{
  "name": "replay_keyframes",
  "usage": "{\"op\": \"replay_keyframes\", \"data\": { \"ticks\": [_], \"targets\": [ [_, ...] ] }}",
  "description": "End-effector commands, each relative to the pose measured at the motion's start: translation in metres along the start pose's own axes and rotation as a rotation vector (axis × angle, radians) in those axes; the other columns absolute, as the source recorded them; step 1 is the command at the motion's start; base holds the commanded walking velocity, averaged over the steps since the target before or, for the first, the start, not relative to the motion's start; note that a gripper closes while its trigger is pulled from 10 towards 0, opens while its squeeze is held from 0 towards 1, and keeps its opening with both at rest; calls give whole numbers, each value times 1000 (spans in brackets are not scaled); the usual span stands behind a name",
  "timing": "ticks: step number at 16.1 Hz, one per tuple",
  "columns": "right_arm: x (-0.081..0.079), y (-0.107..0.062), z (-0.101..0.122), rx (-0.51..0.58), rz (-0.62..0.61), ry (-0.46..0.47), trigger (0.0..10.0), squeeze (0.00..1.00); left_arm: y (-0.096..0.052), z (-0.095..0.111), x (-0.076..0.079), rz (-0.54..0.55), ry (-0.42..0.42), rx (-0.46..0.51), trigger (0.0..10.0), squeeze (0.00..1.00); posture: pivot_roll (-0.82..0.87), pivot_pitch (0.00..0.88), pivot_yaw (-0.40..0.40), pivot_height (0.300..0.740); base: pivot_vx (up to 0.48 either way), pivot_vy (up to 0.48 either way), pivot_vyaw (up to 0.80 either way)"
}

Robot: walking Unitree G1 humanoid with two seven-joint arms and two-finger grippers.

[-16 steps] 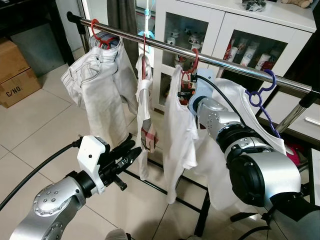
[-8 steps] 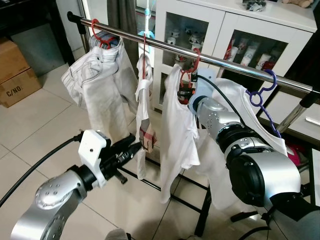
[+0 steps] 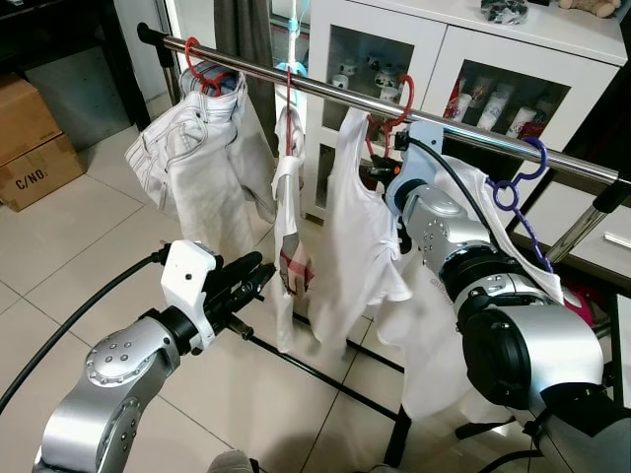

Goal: Hang hanger

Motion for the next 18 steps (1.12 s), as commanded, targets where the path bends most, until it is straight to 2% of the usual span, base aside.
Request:
{"op": "replay_keyframes", "data": {
  "ticks": [1,14,15,16,18],
  "targets": [
    [1,0,19,66,5,-20,0,0,1,0,2,-6,6,-2,10000,0,73,0,-26,740,0,0,0],
    [1,0,19,66,5,-20,0,0,1,0,2,-6,6,-2,10000,0,73,0,-26,740,0,0,0],
    [20,-30,-31,55,67,-129,0,0,13,-15,-7,104,-1,-31,10000,0,52,0,-29,740,0,0,0],
    [21,-40,-43,54,82,-151,0,0,15,-18,-8,133,-2,-41,10000,0,52,0,-29,740,0,0,0],
    [23,-45,-49,55,88,-168,0,0,14,-20,-6,142,-5,-48,10000,0,66,0,-28,740,0,0,0]
  ]
}}
Point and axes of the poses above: a point about 5 cm out from each wrist's last joint towards the gripper, its own y axis pointing out of the wrist towards the gripper, its own z axis along the axis of the wrist's last joint, x = y × z, the point moved 3 cm from there along y, pointing out of the wrist towards the gripper, and after that the axes turned 9 degrees about y, right-handed, at the moved point
